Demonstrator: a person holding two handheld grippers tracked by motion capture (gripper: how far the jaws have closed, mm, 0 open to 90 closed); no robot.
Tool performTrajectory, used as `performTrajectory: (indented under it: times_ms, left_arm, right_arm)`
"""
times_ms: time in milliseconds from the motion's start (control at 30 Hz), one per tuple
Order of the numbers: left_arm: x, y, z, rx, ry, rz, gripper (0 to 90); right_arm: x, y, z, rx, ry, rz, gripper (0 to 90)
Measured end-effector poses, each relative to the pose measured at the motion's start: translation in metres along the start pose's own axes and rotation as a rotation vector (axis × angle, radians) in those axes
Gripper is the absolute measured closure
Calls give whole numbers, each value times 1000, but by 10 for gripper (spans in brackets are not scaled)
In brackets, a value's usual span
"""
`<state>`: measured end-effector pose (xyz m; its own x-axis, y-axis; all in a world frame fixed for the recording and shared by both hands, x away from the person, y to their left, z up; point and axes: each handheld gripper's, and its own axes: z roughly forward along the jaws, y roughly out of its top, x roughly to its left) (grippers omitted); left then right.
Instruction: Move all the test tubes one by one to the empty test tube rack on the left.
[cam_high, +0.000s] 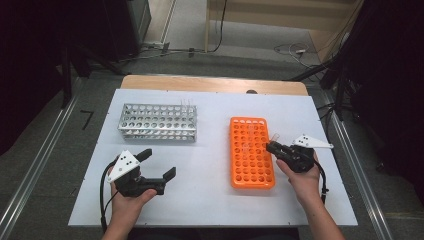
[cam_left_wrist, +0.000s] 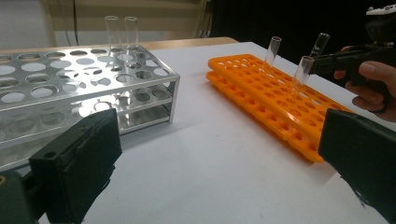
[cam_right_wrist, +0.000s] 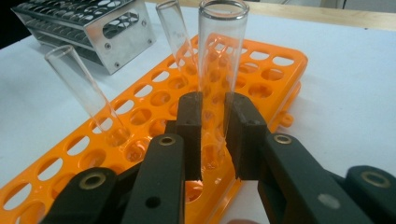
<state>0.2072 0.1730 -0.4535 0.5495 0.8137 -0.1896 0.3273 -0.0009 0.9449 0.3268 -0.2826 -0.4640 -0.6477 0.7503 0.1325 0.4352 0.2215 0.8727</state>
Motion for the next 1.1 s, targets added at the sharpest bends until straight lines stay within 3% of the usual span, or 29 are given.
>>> performTrajectory:
  times_ms: [400,1100]
  left_arm:
    - [-3,2,0,-5,-6,2,0]
    - [-17,10,3,-3,-32,16,0]
  right_arm:
    - [9,17,-19,-34,19,-4,741]
    - [59,37,-26,-56,168,-73,741]
